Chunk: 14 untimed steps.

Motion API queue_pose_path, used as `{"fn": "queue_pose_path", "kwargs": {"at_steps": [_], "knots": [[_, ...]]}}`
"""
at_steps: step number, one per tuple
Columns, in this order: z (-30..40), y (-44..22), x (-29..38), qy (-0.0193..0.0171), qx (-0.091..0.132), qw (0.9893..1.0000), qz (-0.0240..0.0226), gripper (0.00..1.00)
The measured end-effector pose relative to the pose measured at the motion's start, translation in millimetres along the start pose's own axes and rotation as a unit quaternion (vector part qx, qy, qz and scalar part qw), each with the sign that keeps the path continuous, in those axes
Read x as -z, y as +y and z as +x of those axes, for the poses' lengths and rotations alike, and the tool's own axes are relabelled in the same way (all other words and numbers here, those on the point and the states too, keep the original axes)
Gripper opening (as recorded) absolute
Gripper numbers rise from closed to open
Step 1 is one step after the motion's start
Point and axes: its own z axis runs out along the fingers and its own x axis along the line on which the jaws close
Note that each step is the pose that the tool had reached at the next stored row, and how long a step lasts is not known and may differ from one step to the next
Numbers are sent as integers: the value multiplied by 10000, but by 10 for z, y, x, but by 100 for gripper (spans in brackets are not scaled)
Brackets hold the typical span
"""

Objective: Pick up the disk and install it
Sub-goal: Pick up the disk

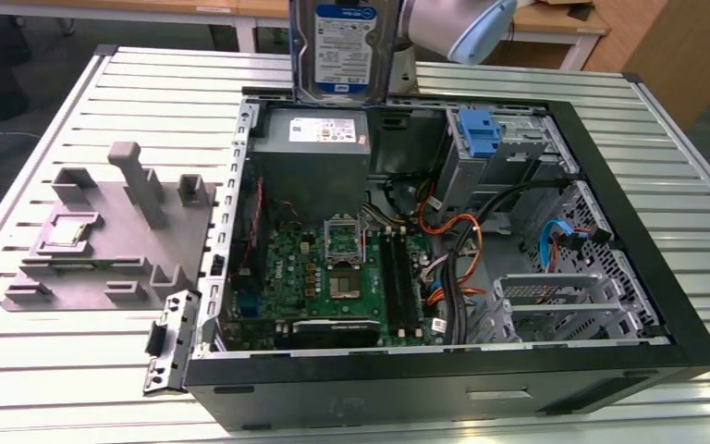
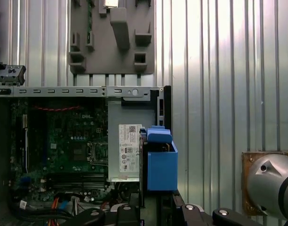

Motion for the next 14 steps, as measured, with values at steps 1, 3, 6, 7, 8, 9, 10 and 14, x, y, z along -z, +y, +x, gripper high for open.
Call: {"fn": "queue_pose_path", "kwargs": {"at_steps": [1, 3, 6, 7, 8, 9, 10, 14], "knots": [[0, -34, 0, 0, 0, 10000, 0, 35], [-2, -101, 1, 0, 0, 10000, 0, 35], [-3, -195, 2, 0, 0, 10000, 0, 35], [-4, -225, 2, 0, 0, 10000, 0, 35], [-4, -258, 2, 0, 0, 10000, 0, 35], [-5, -288, 2, 0, 0, 10000, 0, 35], [-6, -319, 3, 0, 0, 10000, 0, 35], [-8, -435, 4, 0, 0, 10000, 0, 35]]}}
